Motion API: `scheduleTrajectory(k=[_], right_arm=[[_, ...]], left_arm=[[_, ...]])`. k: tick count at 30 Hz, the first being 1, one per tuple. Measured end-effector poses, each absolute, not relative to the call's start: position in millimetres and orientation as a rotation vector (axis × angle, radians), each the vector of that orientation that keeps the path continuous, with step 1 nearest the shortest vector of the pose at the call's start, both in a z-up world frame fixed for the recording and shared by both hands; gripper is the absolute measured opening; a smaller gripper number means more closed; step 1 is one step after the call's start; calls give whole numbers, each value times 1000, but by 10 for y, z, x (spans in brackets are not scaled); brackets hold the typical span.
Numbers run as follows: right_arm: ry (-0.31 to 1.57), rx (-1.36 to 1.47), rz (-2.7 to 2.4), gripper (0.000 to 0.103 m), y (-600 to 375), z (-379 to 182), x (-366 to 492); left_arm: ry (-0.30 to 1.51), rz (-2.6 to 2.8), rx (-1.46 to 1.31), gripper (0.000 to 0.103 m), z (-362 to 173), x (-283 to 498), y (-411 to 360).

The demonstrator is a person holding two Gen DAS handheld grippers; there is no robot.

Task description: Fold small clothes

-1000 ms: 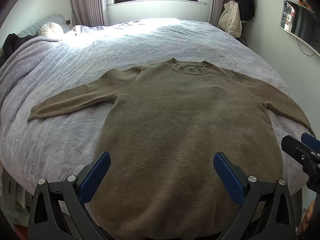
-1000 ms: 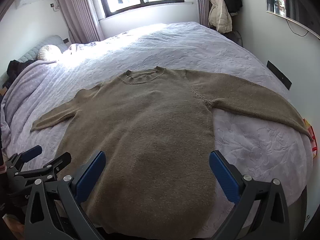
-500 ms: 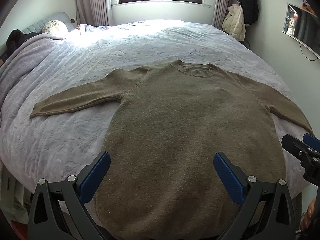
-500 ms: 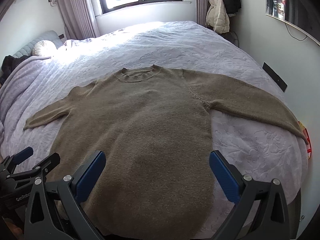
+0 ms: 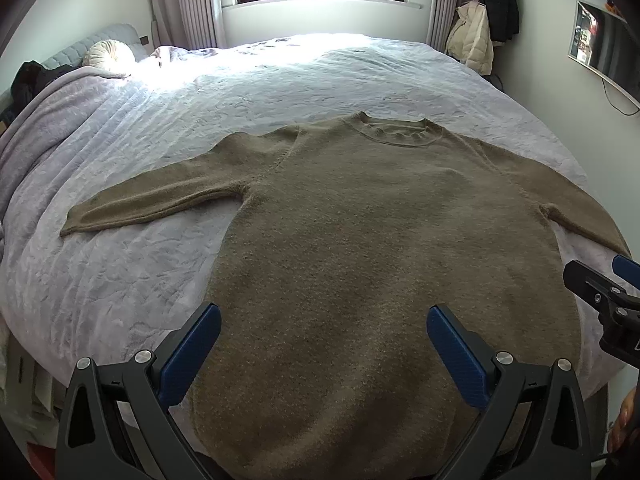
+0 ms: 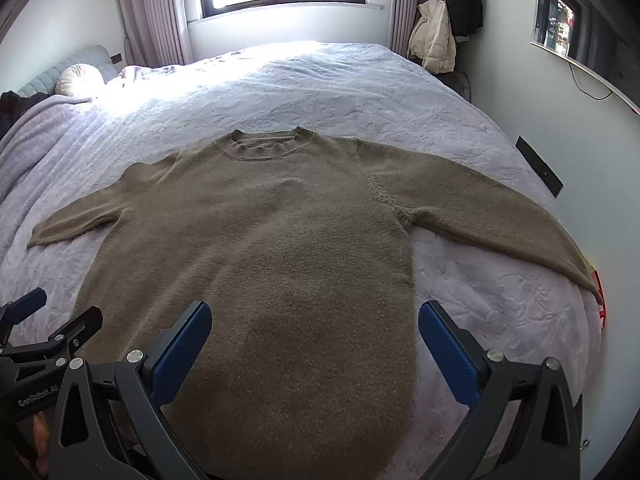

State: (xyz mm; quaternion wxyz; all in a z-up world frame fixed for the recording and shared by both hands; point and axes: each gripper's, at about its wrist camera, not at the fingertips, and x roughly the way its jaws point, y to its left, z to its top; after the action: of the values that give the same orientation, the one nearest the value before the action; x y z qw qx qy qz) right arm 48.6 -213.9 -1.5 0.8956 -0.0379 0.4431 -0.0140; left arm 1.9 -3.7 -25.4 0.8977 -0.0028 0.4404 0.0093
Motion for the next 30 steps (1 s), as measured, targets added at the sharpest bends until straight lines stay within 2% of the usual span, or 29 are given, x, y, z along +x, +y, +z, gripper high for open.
scheduleTrajectory(k=[30], right_arm=[[979,-57,-34,103,-2162,-203,968]], left_arm=[[966,31,0,103,-420,441,-22]])
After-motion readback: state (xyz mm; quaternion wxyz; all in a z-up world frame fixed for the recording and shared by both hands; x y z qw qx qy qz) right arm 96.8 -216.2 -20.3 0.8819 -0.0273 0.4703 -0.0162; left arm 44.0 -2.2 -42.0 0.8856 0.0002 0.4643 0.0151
